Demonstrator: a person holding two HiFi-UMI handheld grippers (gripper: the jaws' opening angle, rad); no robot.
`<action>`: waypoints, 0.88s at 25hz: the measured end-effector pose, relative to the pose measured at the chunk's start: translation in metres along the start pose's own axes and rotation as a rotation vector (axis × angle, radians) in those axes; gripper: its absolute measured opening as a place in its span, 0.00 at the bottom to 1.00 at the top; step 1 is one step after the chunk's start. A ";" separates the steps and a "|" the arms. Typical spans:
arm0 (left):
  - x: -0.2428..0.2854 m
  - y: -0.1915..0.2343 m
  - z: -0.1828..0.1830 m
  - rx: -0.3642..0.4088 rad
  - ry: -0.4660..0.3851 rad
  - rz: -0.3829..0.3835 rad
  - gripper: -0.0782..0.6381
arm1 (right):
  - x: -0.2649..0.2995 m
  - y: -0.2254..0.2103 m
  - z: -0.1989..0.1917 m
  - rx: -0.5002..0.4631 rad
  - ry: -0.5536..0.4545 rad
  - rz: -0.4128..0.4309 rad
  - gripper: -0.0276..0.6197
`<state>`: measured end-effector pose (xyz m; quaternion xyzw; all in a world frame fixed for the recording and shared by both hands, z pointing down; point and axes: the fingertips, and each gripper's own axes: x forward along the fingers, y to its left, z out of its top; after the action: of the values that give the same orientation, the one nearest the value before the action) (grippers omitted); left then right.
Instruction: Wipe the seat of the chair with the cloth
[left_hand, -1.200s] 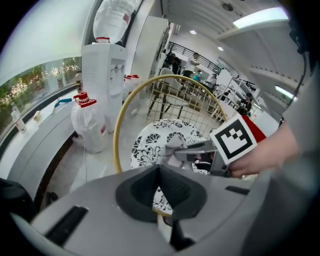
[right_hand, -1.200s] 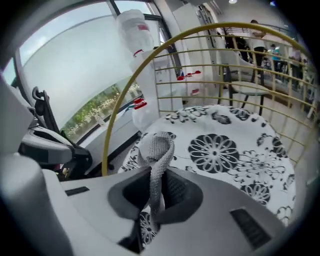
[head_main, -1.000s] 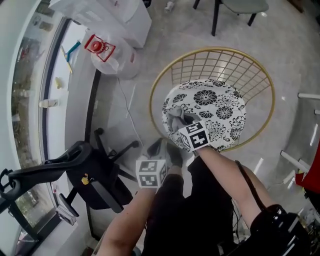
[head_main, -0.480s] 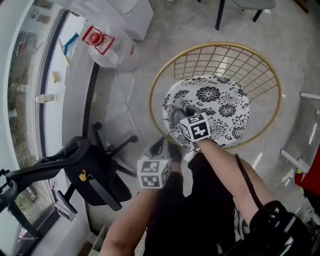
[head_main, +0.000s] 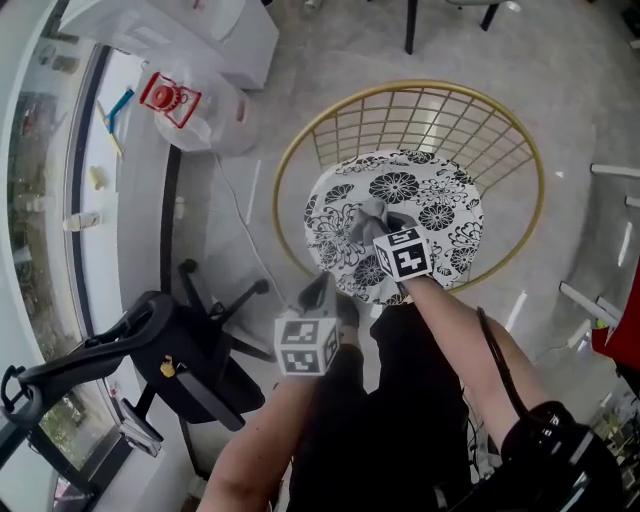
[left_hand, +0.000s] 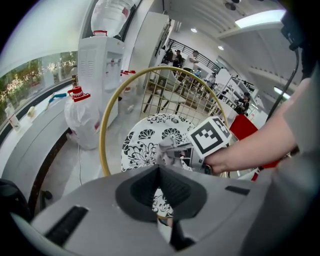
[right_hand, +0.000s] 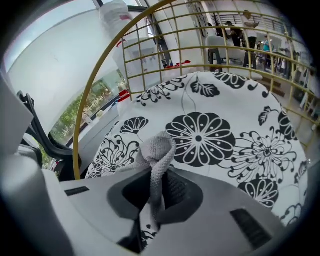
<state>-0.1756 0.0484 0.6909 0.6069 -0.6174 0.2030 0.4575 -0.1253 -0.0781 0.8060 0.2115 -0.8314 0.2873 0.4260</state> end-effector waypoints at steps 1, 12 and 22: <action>0.002 -0.003 0.002 0.007 0.002 -0.006 0.12 | -0.003 -0.007 -0.002 0.001 0.000 -0.011 0.09; 0.021 -0.031 0.014 0.070 0.025 -0.055 0.12 | -0.040 -0.095 -0.005 0.113 -0.040 -0.156 0.09; 0.031 -0.054 0.029 0.112 0.022 -0.097 0.12 | -0.090 -0.163 -0.011 0.179 -0.070 -0.296 0.09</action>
<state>-0.1299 -0.0023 0.6854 0.6584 -0.5699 0.2215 0.4390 0.0278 -0.1833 0.7848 0.3786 -0.7766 0.2866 0.4140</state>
